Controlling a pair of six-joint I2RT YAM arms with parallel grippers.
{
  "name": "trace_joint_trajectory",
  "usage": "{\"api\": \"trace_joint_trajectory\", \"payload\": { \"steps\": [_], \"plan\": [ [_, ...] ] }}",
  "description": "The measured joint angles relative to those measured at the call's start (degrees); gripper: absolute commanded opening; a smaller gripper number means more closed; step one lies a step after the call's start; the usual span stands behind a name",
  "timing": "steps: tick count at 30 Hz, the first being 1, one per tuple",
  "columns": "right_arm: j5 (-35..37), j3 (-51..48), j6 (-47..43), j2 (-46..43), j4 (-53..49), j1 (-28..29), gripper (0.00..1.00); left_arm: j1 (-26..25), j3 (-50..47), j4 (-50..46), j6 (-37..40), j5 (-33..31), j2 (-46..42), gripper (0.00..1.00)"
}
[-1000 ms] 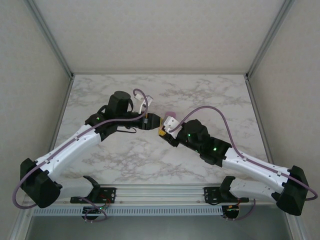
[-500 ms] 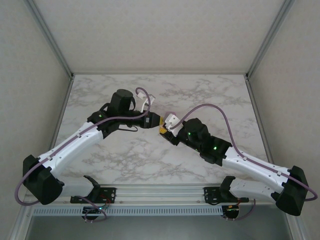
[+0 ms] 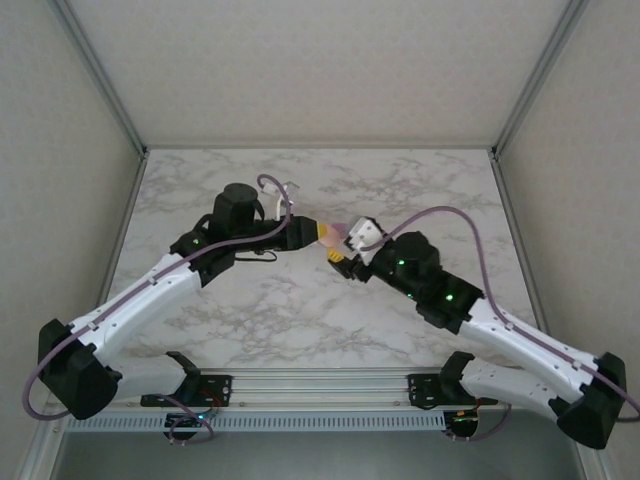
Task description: Insert the wireless bluetooth earbuds into the charging case
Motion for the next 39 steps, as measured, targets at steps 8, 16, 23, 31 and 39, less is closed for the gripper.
{"api": "trace_joint_trajectory", "payload": {
  "steps": [8,16,23,31,39],
  "plan": [
    [-15.1,-0.4,-3.8,-1.1,2.3,-10.7,0.7,0.4,-2.5,8.7,-12.1,-1.0,-1.1,0.09],
    [-20.9,-0.3,-5.4,4.0,8.2,-11.3,0.61,0.4,-3.5,14.1,-19.6,-0.7,-0.2,0.12],
    [-22.3,0.0,-6.1,6.3,11.0,-11.3,0.56,0.4,-3.5,16.1,-22.7,0.2,0.7,0.12],
    [-23.4,1.1,-6.8,6.4,11.7,-11.8,0.48,0.4,-3.5,18.1,-24.0,0.2,0.7,0.13],
    [-24.5,2.3,-6.5,7.2,11.4,-12.4,0.46,0.7,-3.6,19.3,-24.5,0.4,0.7,0.15]
  ]
}}
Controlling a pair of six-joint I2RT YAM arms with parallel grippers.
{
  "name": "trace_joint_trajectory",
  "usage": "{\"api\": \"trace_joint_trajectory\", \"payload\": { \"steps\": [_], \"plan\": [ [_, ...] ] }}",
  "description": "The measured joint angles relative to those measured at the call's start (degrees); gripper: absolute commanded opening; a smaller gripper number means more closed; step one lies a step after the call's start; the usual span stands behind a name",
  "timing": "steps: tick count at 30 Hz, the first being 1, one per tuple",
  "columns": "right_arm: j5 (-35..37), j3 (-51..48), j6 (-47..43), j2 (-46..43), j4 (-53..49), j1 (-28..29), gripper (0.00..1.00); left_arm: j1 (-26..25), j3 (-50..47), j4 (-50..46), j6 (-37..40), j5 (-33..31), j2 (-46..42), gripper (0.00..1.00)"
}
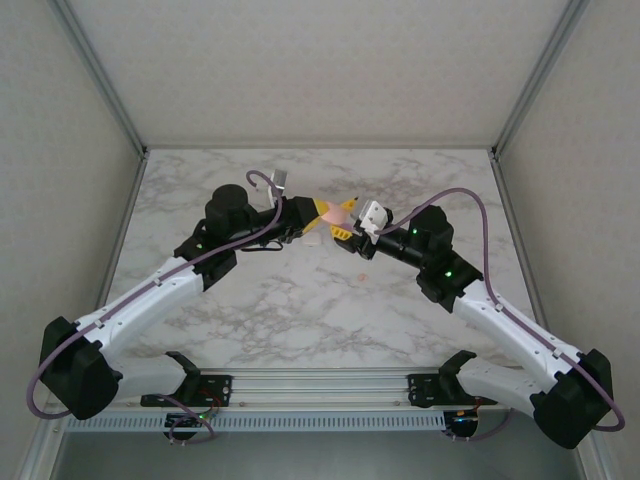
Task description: Insert the wireless bluetooth earbuds into the charging case
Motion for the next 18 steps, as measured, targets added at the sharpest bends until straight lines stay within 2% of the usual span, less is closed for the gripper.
{"api": "trace_joint_trajectory", "payload": {
  "steps": [5,7,9,12,15,18],
  "plan": [
    [-1.3,0.1,0.8,0.0,-0.1,-0.7,0.38,0.0,0.0,-0.1,0.6,0.0,-0.1,0.26],
    [-2.6,0.5,1.6,0.1,-1.0,-1.2,0.37,0.0,0.0,-0.5,1.8,0.0,-0.3,0.41],
    [-4.0,1.2,2.8,0.2,-2.2,-1.6,0.36,0.0,0.2,-2.5,4.5,0.0,-1.2,0.51],
    [-6.8,3.0,4.7,0.4,-4.2,-3.1,0.36,0.0,1.4,-7.2,10.7,-0.5,-3.0,0.62],
    [-10.5,6.1,6.3,1.0,-7.2,-3.9,0.36,0.0,2.8,-10.9,19.3,-1.1,-5.3,0.65],
    [-14.7,8.7,7.3,1.7,-9.8,-4.1,0.36,0.0,2.8,-13.3,31.6,-1.8,-9.1,0.66]
  ]
}}
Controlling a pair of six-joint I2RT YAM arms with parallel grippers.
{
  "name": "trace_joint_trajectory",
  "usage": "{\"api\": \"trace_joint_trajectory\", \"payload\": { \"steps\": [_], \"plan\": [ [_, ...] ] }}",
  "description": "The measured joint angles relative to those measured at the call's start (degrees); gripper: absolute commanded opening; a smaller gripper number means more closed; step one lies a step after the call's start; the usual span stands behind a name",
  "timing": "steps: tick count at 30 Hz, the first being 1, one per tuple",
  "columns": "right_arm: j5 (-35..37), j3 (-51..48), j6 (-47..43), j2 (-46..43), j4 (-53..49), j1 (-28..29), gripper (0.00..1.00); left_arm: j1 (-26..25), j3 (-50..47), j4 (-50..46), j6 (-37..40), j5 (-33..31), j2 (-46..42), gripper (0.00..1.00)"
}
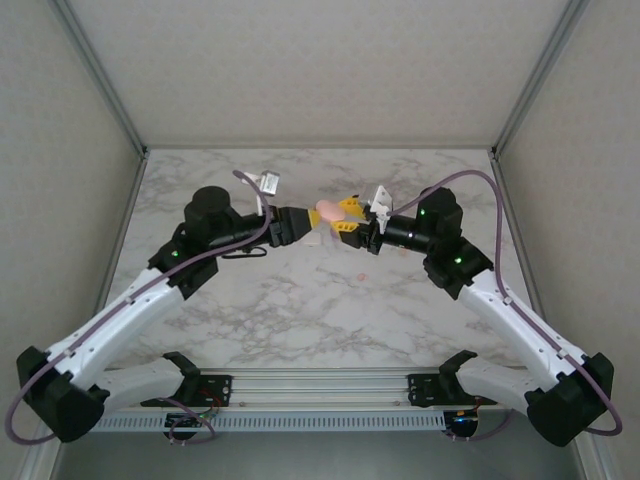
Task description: Insert the wireless bluetooth earbuds into the charging case
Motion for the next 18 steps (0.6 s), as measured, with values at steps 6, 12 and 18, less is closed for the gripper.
{"api": "trace_joint_trajectory", "payload": {
  "steps": [6,12,18],
  "plan": [
    [-7.5,3.0,0.6,1.1,-4.4,-0.4,0.37,0.1,-3.1,-1.8,26.9,0.9,-9.0,0.62],
    [-12.0,5.1,0.5,2.6,-6.7,-0.4,0.37,0.5,-1.4,-7.0,42.6,5.8,-4.4,0.59],
    [-14.5,6.0,0.5,3.6,-6.8,-0.5,0.37,0.7,-1.5,-6.1,44.7,8.1,-1.3,0.6]
  ]
}}
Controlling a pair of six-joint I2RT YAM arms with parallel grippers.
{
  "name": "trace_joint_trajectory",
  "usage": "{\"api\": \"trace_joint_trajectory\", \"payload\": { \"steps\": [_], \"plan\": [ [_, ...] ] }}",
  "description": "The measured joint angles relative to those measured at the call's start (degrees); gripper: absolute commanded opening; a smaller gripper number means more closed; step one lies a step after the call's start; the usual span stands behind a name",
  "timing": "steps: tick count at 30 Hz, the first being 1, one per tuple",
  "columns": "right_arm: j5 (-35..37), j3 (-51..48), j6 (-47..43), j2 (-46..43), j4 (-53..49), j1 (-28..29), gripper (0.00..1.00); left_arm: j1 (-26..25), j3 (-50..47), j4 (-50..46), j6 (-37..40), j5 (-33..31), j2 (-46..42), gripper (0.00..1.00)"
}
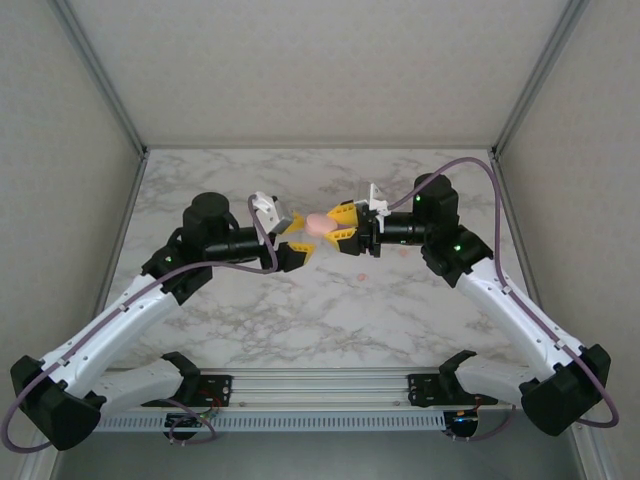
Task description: Insert the wireless bluetooth earbuds into the charging case
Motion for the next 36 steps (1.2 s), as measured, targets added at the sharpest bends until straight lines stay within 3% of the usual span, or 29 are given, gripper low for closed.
{"api": "trace_joint_trajectory", "payload": {
  "steps": [17,30,36],
  "plan": [
    [-0.1,0.0,-0.5,0.3,0.2,-0.1,0.37,0.1,0.3,7.5,-6.1,7.2,3.9,0.49],
    [0.0,-0.2,-1.5,0.2,0.7,-0.1,0.38,1.2,0.4,9.7,-8.8,8.3,4.2,0.51],
    [0.4,-0.7,-1.5,0.0,0.7,-0.1,0.38,1.2,0.4,11.3,-9.8,8.3,4.2,0.46]
  ]
}}
